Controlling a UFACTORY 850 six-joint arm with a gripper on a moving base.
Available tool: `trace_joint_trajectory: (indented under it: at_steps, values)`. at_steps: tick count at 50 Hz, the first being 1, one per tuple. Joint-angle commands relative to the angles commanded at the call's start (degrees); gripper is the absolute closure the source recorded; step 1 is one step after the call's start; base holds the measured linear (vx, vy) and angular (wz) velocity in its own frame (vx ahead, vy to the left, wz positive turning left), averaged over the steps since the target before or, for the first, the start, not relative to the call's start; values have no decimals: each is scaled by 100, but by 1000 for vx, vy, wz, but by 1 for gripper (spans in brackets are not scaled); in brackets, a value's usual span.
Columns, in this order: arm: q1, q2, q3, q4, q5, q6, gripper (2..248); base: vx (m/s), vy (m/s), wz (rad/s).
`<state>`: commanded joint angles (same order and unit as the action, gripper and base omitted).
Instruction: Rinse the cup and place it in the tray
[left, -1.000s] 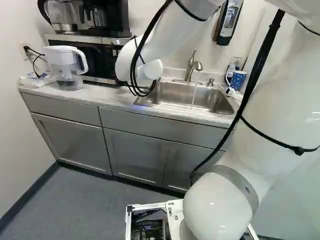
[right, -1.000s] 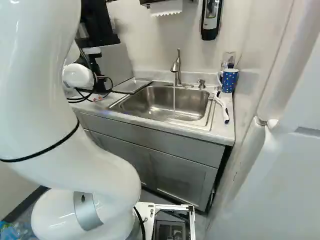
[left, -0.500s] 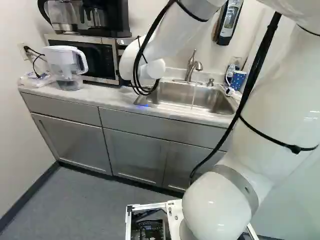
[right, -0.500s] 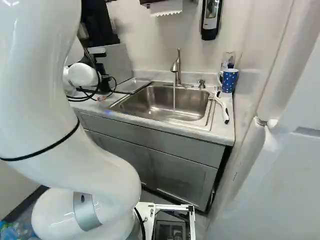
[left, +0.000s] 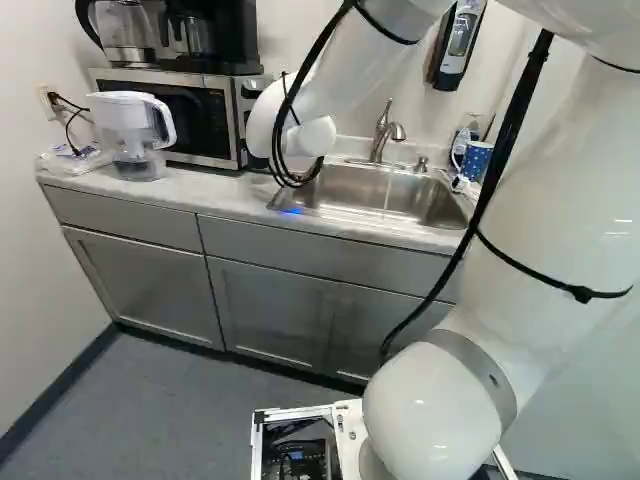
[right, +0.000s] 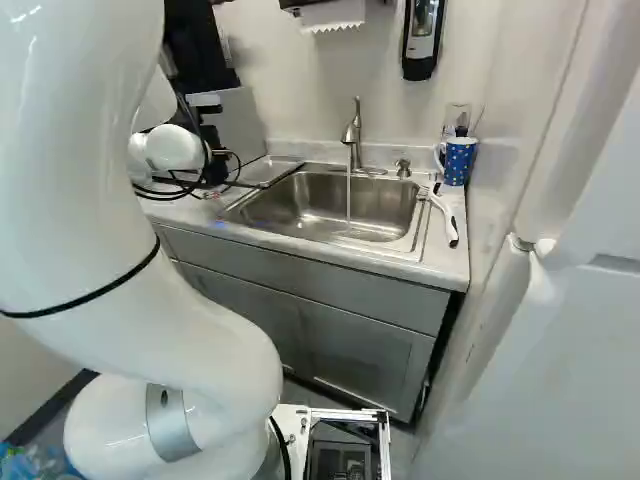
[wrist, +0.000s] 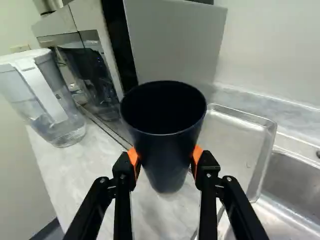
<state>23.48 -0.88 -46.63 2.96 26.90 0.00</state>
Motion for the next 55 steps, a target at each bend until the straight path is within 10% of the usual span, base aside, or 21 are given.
trace_joint_trajectory:
  at_steps: [55]
  values:
    - [-829, -63, -63, 0, 0, 0, 129, 0, 0, 0]
